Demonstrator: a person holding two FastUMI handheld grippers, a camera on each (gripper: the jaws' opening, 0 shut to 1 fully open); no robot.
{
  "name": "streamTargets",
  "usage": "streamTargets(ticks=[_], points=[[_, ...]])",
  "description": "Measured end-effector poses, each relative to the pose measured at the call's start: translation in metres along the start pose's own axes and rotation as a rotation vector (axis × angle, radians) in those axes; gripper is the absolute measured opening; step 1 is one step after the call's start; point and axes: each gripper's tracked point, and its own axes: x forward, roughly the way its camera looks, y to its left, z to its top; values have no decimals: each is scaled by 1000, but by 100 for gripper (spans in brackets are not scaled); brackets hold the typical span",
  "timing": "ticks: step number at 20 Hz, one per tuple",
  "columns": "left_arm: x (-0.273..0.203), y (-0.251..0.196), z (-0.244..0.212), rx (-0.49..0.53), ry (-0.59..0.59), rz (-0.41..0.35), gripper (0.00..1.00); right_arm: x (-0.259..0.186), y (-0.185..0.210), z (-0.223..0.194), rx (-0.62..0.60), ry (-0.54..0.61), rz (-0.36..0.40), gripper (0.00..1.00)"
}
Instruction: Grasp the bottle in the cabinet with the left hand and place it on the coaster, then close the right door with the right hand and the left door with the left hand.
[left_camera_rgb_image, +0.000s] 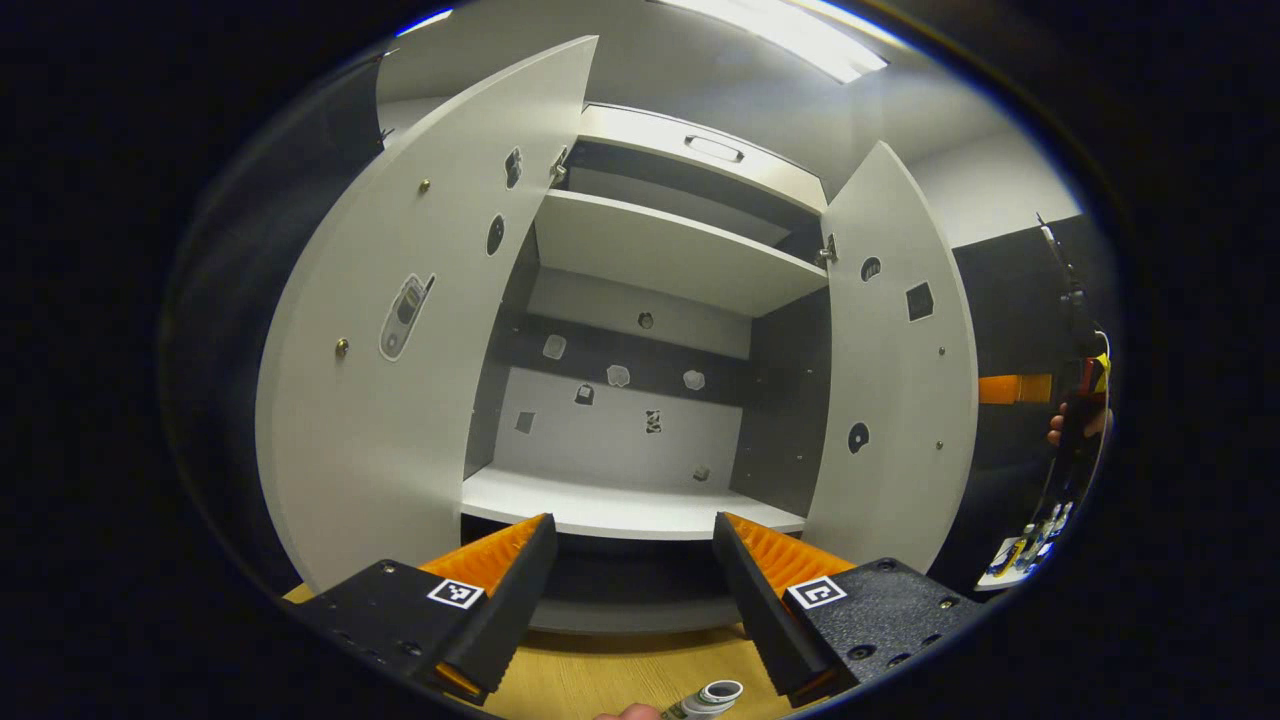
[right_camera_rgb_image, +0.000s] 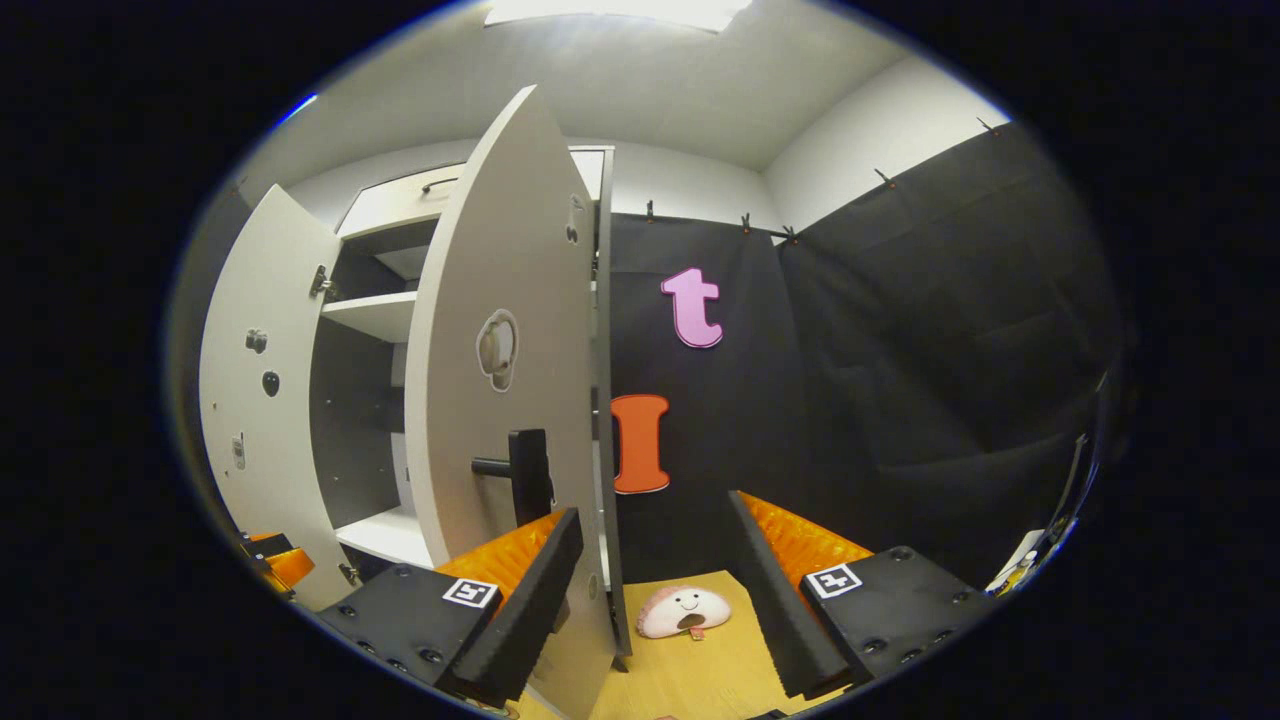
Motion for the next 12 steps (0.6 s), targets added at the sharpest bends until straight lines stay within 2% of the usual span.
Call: streamTargets(ticks=[6,12], points=[[-8,27,7,6,-12,43,95,20,70,-10,88,21,168,95],[-26,59,17,15,-26,135,95,50,139,-26,164,66,314,96]])
